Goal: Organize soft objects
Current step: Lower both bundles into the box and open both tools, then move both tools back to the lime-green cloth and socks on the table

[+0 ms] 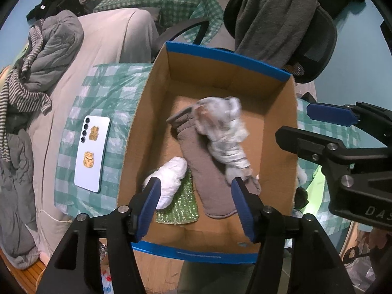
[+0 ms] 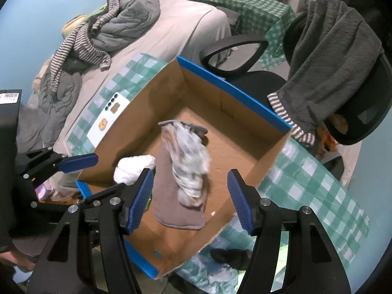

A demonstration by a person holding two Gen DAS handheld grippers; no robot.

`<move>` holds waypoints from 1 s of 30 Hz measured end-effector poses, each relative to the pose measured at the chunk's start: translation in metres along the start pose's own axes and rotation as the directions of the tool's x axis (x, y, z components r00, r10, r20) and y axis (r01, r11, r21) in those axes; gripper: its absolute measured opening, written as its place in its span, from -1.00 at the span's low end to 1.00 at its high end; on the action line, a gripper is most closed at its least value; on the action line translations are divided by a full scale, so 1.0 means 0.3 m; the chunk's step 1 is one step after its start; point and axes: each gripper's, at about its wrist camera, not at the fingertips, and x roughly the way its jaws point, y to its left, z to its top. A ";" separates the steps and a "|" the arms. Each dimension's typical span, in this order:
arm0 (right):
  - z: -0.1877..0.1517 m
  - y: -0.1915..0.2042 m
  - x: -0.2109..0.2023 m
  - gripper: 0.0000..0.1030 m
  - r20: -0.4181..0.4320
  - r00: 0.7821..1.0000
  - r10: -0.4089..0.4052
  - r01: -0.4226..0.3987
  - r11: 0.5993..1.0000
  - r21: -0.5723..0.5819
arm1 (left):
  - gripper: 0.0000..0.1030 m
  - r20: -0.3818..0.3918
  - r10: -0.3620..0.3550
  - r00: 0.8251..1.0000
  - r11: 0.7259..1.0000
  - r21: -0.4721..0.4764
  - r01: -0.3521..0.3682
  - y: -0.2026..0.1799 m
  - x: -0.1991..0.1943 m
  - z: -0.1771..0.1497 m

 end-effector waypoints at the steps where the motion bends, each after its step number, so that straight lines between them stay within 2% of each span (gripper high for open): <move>1: -0.004 -0.006 -0.008 0.25 0.004 1.000 -0.002 0.002 1.000 0.004 | 0.19 0.003 -0.002 1.000 1.000 0.003 0.002 -0.007 -0.006 0.001; 16: -0.098 -0.137 -0.103 0.26 0.027 0.999 -0.043 0.040 0.994 0.102 | 0.25 0.008 -0.038 0.999 0.996 0.083 0.037 -0.158 -0.044 0.005; 30: -0.262 -0.309 -0.144 0.26 0.002 0.998 -0.070 0.067 0.972 0.226 | 0.26 -0.029 -0.067 0.997 0.979 0.192 0.071 -0.346 -0.022 -0.034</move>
